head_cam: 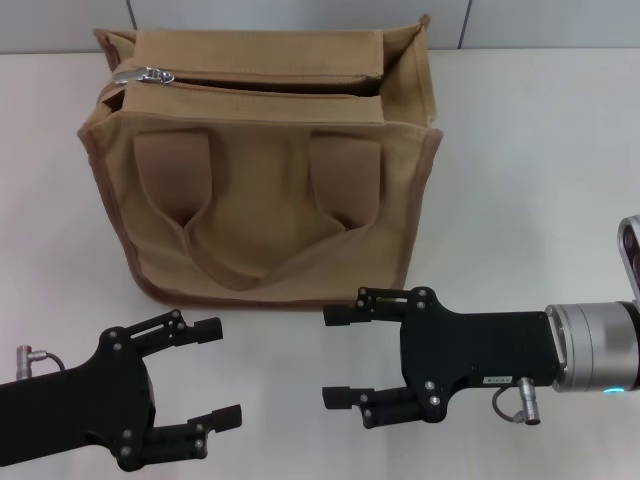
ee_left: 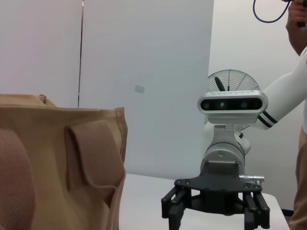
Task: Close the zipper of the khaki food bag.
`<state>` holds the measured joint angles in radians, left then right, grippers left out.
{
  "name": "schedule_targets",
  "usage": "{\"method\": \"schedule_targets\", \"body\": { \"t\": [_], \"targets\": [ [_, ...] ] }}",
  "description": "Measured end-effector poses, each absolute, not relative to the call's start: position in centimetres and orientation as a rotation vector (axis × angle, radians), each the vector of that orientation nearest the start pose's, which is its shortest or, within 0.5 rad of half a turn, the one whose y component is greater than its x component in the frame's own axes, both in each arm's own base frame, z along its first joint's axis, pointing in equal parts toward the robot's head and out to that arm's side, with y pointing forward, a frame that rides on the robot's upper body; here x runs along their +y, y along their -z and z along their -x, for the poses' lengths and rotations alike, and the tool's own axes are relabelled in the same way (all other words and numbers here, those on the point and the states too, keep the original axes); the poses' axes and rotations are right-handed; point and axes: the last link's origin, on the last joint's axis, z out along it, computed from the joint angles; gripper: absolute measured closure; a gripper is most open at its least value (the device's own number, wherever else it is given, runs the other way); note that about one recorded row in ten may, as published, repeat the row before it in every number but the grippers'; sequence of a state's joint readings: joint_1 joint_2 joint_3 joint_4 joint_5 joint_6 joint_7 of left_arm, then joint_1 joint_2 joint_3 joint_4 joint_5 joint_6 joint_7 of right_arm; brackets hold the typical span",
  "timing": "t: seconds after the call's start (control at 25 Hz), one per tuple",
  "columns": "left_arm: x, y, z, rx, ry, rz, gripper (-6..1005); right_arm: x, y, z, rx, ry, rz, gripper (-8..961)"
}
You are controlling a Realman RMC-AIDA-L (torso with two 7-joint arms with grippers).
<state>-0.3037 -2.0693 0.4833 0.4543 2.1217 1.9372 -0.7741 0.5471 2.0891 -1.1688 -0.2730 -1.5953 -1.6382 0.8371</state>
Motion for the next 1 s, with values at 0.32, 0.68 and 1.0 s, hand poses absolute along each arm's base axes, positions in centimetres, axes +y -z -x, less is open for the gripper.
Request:
{"method": "schedule_targets", "body": {
  "t": [0.32, 0.68, 1.0],
  "targets": [
    [20.4, 0.9, 30.6, -0.242, 1.036, 2.733, 184, 26.2, 7.9, -23.2, 0.161, -1.050, 2.945, 177],
    [20.4, 0.2, 30.9, -0.236, 1.096, 2.554, 184, 26.1, 8.0, -23.4, 0.177, -1.053, 2.941, 177],
    [20.5, -1.2, 31.4, -0.222, 1.169, 2.189, 185, 26.2, 8.0, -23.3, 0.180, -1.101, 2.875, 177]
  ]
}}
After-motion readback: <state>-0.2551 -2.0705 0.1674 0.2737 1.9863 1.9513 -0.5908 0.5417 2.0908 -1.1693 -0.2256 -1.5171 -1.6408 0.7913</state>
